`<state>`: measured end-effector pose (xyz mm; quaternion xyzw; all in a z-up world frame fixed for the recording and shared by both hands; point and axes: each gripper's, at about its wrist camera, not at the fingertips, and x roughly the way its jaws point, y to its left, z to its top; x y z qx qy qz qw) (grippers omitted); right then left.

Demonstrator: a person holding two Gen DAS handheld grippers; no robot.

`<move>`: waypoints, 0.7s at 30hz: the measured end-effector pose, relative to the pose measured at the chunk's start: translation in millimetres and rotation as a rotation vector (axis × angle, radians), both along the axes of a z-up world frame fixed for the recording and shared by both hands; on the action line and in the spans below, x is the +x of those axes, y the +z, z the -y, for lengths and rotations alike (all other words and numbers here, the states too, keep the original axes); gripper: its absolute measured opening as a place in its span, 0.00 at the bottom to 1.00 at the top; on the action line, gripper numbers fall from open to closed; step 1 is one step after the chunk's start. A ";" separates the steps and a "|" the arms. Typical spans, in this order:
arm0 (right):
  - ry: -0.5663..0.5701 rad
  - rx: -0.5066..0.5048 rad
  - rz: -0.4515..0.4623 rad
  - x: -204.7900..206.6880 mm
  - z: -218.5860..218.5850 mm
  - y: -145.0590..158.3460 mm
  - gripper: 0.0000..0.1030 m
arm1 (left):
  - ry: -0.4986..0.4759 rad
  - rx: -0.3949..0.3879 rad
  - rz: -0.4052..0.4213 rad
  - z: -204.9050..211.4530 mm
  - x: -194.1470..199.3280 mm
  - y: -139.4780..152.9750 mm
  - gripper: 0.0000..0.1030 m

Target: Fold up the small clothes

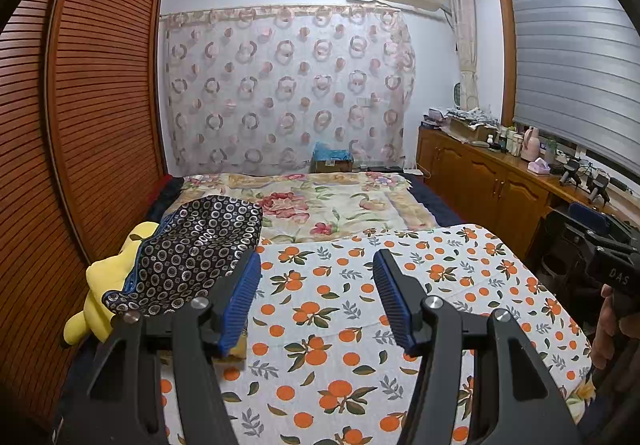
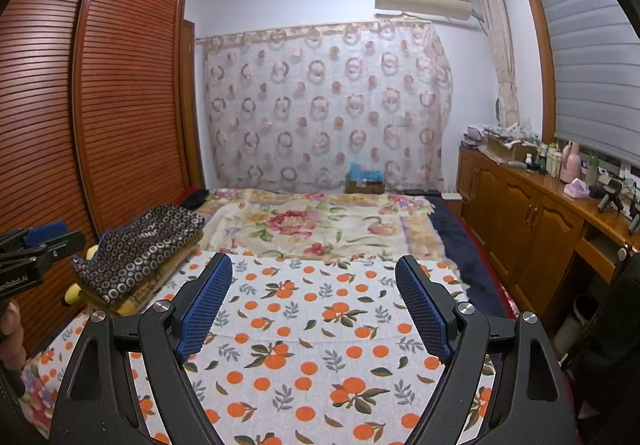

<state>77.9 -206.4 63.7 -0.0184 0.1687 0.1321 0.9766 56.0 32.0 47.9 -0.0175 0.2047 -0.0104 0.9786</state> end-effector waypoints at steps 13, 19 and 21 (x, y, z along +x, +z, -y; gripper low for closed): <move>0.000 0.001 0.000 -0.1 0.4 -0.2 0.83 | -0.002 0.002 0.001 1.4 0.2 -0.2 0.56; 0.000 0.001 0.000 0.0 0.9 -0.6 0.83 | -0.001 0.001 0.001 1.0 -0.2 -0.3 0.56; 0.000 0.000 0.001 -0.2 0.6 -0.5 0.83 | -0.001 0.002 0.001 1.1 -0.1 -0.3 0.56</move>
